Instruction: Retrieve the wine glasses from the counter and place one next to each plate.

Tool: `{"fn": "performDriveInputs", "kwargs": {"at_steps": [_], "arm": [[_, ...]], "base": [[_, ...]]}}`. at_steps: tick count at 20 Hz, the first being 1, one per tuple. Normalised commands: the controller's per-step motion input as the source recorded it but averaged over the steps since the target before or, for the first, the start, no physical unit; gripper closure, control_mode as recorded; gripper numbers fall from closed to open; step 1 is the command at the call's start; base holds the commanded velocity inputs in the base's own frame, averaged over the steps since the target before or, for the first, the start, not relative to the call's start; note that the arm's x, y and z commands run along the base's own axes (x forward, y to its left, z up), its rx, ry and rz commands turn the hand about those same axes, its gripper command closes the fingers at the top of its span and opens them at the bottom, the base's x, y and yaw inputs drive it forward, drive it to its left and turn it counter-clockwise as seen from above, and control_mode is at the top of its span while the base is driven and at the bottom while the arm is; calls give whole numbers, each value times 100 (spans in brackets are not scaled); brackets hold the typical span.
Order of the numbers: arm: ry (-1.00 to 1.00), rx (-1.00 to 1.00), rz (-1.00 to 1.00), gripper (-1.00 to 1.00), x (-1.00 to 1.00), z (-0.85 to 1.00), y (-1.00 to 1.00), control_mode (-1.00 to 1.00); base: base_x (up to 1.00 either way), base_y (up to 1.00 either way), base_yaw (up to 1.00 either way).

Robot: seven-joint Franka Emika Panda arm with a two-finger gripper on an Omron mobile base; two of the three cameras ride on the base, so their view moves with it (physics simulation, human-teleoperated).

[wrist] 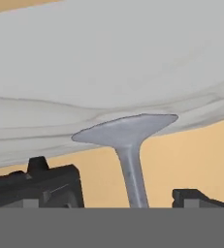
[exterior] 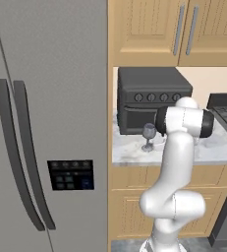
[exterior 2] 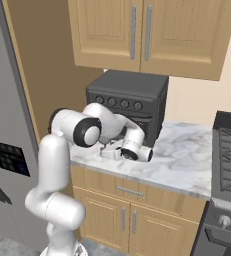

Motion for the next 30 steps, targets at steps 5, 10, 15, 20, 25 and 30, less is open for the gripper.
{"fn": "performDriveInputs", "kwargs": {"at_steps": [5,10,15,20,25,30], "arm": [[0,0,-9,-100,18,-7,31,-100],[0,1,-19,100,20,-1,15,-100],[-2,2,-16,100,0,6,0,-100],[-27,2,-5,100,-30,61,0,-100],[-43,0,0,100,-56,98,-1,-100],[-45,0,0,100,-72,100,-22,-100]], "base": [[0,0,0],[0,0,0],[0,0,0],[0,0,0],[0,0,0],[0,0,0]]}}
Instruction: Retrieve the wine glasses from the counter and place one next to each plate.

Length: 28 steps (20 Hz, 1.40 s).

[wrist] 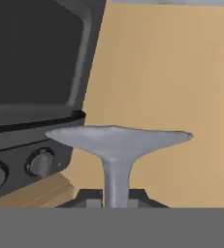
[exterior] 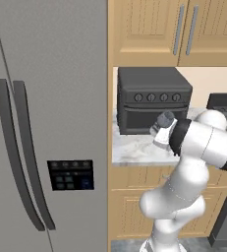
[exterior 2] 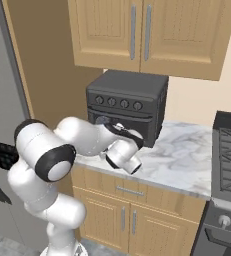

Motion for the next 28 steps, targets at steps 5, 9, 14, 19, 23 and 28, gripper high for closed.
{"fn": "performDriveInputs", "kwargs": {"at_steps": [5,9,14,19,23,28], "arm": [[-21,0,0,100,-79,100,-10,-100],[-10,0,0,100,-93,100,0,-100],[-9,-5,0,100,-96,67,0,-100],[0,-10,0,100,-93,48,2,-100],[4,-2,11,100,-66,66,5,-100],[11,-4,19,100,-57,30,30,-100]], "base": [[0,0,0],[0,0,0],[0,0,0],[0,0,0],[0,0,0],[0,0,0]]}}
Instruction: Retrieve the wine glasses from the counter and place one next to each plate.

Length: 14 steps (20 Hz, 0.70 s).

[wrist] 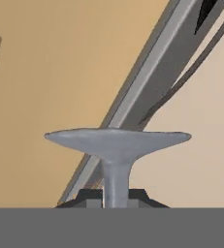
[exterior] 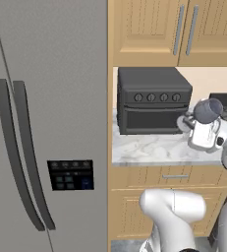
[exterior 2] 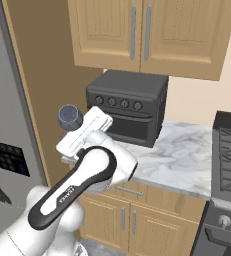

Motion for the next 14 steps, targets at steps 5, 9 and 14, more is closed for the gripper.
{"fn": "performDriveInputs", "kwargs": {"at_steps": [5,9,14], "arm": [[0,0,0,100,0,0,0,100],[0,0,0,100,0,0,0,100],[0,0,0,100,0,0,0,100]], "base": [[-100,84,16],[-100,89,22],[-23,60,85]]}}
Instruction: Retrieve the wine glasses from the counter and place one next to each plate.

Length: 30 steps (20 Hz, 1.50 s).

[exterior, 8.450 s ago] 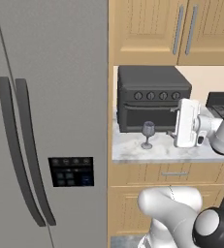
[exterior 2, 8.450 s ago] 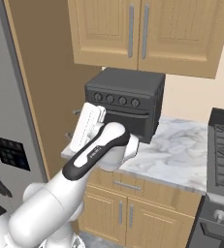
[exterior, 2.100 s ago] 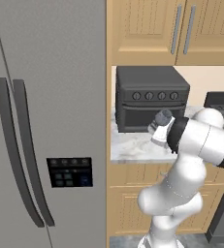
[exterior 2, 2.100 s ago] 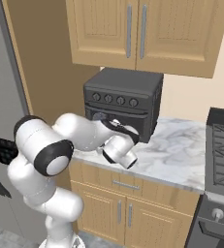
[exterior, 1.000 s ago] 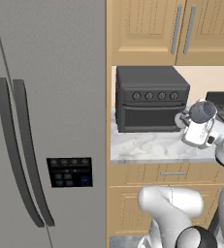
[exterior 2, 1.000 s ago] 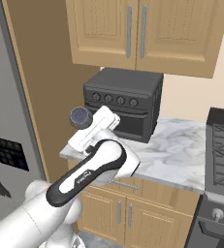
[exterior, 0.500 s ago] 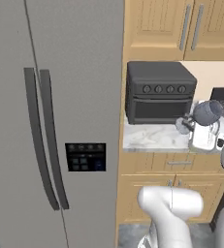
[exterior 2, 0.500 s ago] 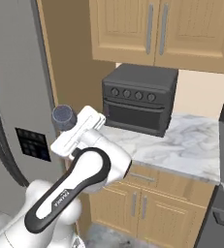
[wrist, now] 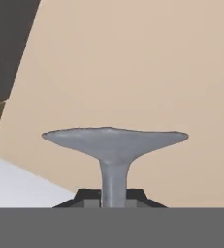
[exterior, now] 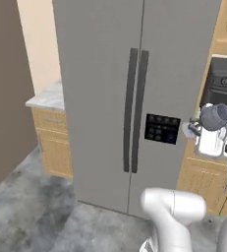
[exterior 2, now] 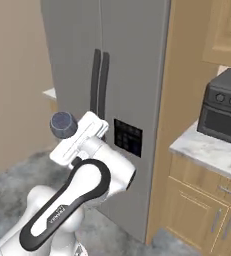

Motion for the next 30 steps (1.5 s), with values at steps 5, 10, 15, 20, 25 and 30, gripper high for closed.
{"fn": "performDriveInputs", "kwargs": {"at_steps": [5,10,15,20,25,30], "arm": [[0,0,0,100,0,0,0,100],[0,0,0,100,0,0,0,100],[0,0,0,100,0,0,0,100],[0,0,0,100,0,0,0,100],[0,0,0,100,0,0,0,100],[0,0,0,100,0,0,0,100]], "base": [[0,0,100],[0,0,100],[0,0,100],[0,0,100],[0,0,100],[0,0,100]]}}
